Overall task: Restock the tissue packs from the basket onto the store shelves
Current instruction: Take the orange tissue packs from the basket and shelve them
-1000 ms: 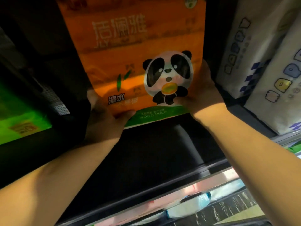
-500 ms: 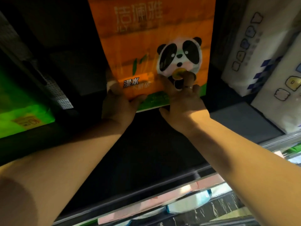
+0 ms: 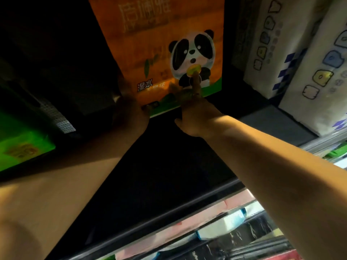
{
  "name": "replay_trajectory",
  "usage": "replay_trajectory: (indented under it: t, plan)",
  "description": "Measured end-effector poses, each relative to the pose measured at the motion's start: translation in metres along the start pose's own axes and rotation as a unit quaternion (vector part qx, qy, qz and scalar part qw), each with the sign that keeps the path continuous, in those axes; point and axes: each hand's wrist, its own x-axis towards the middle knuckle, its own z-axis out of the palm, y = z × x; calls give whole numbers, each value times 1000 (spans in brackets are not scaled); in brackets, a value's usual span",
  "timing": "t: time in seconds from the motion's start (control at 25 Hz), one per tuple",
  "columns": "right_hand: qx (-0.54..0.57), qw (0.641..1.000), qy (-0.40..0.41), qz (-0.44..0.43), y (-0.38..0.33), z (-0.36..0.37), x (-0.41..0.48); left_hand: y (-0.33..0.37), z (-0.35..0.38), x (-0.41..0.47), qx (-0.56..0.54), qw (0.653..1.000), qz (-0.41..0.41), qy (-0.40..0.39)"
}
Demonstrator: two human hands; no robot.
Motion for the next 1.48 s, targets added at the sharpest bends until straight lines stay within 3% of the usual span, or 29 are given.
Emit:
replay_trajectory:
  t: [0.16, 0.36, 0.56, 0.96, 1.08, 1.32, 1.48]
  plan:
    - [-29, 999, -31, 26, 1, -9, 8, 5, -1, 0, -158, 987, 22, 3]
    - [-62, 996, -55, 45, 6, -30, 12, 13, -6, 17, -224, 968, -26, -113]
    - [-95, 991, -66, 63, 15, -41, 21, 29, -14, 18, -161, 967, -29, -197]
    - [-66, 995, -40, 58, 42, -44, 22, 45, -14, 26, -145, 955, -92, -243]
    - [-77, 996, 7, 55, 39, -40, 13, 45, -14, 21, -145, 959, -102, -223]
    - [-122, 988, 59, 68, 23, -39, -16, 47, -7, -24, -70, 987, 2, -146]
    - [-117, 986, 45, 111, 0, -48, -62, 41, -18, -51, -6, 987, 23, -159]
